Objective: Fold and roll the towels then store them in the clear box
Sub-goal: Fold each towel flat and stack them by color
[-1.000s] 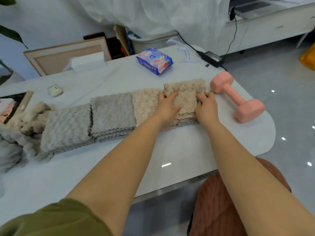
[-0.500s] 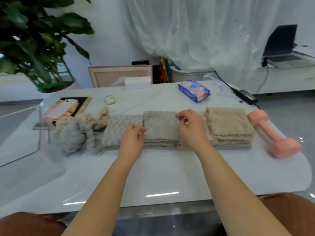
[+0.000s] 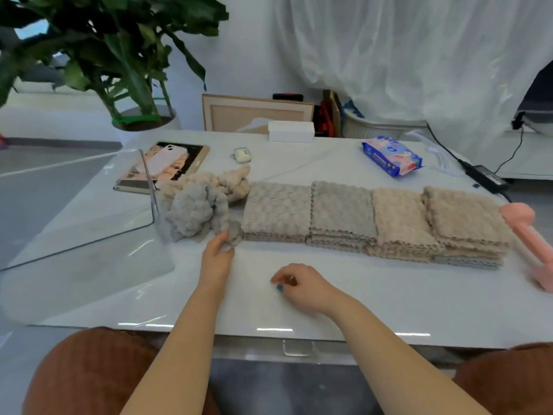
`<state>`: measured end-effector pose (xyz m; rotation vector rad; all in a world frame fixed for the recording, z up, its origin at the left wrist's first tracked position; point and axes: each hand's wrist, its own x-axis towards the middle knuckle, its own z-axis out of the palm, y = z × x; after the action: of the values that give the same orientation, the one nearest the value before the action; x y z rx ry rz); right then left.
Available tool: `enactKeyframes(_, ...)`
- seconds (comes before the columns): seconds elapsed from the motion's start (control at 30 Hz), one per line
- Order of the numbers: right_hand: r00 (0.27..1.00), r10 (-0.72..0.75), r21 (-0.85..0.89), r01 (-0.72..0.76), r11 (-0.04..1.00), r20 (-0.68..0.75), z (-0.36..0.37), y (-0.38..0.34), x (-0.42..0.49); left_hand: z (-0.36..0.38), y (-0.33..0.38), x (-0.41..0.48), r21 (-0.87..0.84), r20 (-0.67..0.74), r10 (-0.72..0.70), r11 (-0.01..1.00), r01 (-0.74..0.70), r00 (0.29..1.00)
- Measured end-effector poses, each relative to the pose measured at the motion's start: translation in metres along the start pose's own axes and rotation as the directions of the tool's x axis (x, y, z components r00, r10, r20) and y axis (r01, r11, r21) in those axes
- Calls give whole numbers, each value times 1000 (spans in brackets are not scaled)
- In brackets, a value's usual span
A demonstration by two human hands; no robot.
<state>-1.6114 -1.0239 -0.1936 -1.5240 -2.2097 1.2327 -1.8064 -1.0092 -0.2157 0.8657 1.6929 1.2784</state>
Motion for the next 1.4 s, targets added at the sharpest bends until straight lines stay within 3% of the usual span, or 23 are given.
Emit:
enactKeyframes(0.07, 998, 60, 68, -58, 996, -16, 2, 7, 1, -4, 1, 1, -346, -92, -119, 935, 80, 989)
enactKeyframes(0.13, 994, 108, 130, -104, 986, -23, 2, 7, 4, -9, 1, -6, -603, -113, -252, 786, 136, 961)
enactKeyframes(0.23, 982, 184, 339, -162, 927, -31, 4, -5, 11, -11, 2, -29, -691, -58, -350, 690, 215, 935)
enactKeyframes(0.33, 970, 235, 676, -217, 704, 67, 14, -27, 21, -12, 3, -50, -735, 112, -372, 593, 329, 921)
enactKeyframes(0.4, 961, 212, 862, -256, 438, 178, 20, -37, 25, -14, 3, -61, -669, 208, -376, 619, 412, 903)
enactKeyframes(0.43, 960, 194, 904, -257, 343, 199, 22, -40, 25, -17, 4, -65, -579, 251, -369, 684, 444, 895)
enactKeyframes(0.47, 963, 190, 915, -244, 320, 191, 23, -40, 25, -22, 6, -69, -454, 299, -358, 762, 462, 885)
enactKeyframes(0.57, 969, 232, 887, -182, 423, 88, 19, -36, 22, -42, 11, -70, -71, 341, -315, 931, 358, 886)
enactKeyframes(0.67, 964, 262, 880, -154, 448, 36, 2, -24, 14, -55, 13, -56, 130, 57, -111, 986, 103, 992)
enactKeyframes(0.73, 970, 240, 878, -153, 453, 45, -13, -15, 4, -50, 12, -51, 263, 6, 16, 965, -17, 1000)
enactKeyframes(0.87, 977, 196, 837, -177, 518, 85, -38, -3, -17, -13, 12, -60, 124, 343, 28, 989, -75, 939)
enactKeyframes(0.97, 971, 221, 747, -212, 630, 89, -65, 11, -36, 13, 11, -65, 236, 307, 148, 945, -226, 940)
enactKeyframes(1.1, 918, 381, 651, -221, 726, -114, -106, 45, -67, 25, 35, -72, 250, 272, 190, 932, -260, 943)
enactKeyframes(1.17, 857, 487, 695, -247, 675, -168, -125, 61, -84, 30, 54, -74, 209, 362, 122, 956, -208, 924)
enactKeyframes(1.27, 810, 584, 769, -347, 537, -42, -142, 77, -103, 33, 86, -80, 141, 532, -11, 987, -76, 847)
enactKeyframes(1.33, 781, 624, 836, -346, 426, 5, -145, 85, -107, 43, 98, -78, 143, 526, -78, 990, 3, 847)
enactKeyframes(1.4, 732, 680, 930, -227, 288, -32, -141, 88, -106, 55, 93, -72, 278, 435, -86, 960, -43, 896)
